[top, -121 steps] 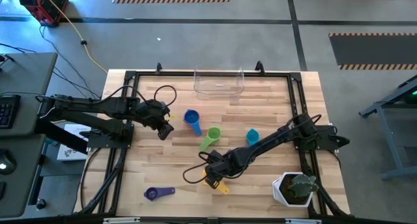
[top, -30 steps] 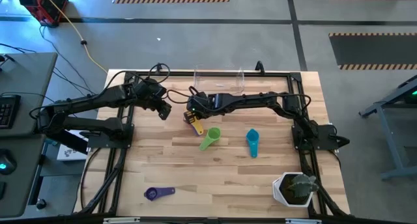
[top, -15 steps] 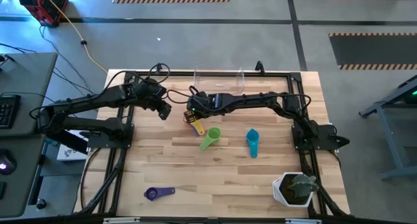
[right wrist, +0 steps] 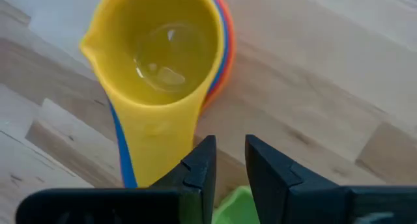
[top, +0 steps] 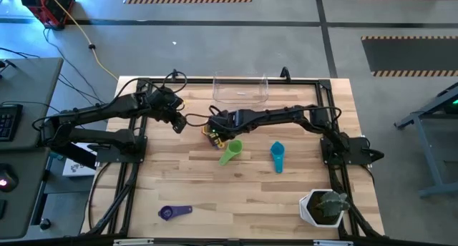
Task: Nest measuring cups in basket
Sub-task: Stack the yellow measuring cup on top of the blue measuring cup, then stack the green measuring cup on top of the yellow measuring cup
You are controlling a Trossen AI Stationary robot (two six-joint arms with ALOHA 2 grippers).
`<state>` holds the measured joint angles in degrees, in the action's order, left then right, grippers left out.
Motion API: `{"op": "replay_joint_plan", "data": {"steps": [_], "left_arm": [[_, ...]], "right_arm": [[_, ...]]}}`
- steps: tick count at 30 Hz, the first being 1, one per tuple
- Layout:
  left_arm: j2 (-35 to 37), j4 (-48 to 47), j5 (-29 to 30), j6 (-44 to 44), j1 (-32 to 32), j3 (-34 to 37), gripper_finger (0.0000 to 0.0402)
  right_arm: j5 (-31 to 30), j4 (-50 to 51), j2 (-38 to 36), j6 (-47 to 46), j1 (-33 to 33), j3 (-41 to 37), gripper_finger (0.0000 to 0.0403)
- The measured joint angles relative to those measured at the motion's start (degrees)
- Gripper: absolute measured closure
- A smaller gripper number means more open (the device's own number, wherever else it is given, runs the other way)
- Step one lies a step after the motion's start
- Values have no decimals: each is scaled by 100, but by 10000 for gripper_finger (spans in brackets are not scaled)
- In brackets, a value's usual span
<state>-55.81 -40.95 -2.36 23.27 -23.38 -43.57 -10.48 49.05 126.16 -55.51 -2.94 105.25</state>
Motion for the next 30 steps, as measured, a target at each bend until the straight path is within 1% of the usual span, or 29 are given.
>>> {"op": "replay_joint_plan", "data": {"steps": [4,14,18,23,30], "left_arm": [[0,-2,1,-44,0,0,365],[0,-2,-3,-105,2,0,365],[0,-5,1,-117,2,0,365],[0,-68,0,-241,2,0,365],[0,-272,1,-586,0,0,365]], "right_arm": [[140,-107,136,-141,73,0,329],[217,-162,169,-204,156,4,329],[167,3,169,-413,150,4,329],[242,287,129,-616,182,4,329],[198,654,-170,-1003,317,4,329]]}}
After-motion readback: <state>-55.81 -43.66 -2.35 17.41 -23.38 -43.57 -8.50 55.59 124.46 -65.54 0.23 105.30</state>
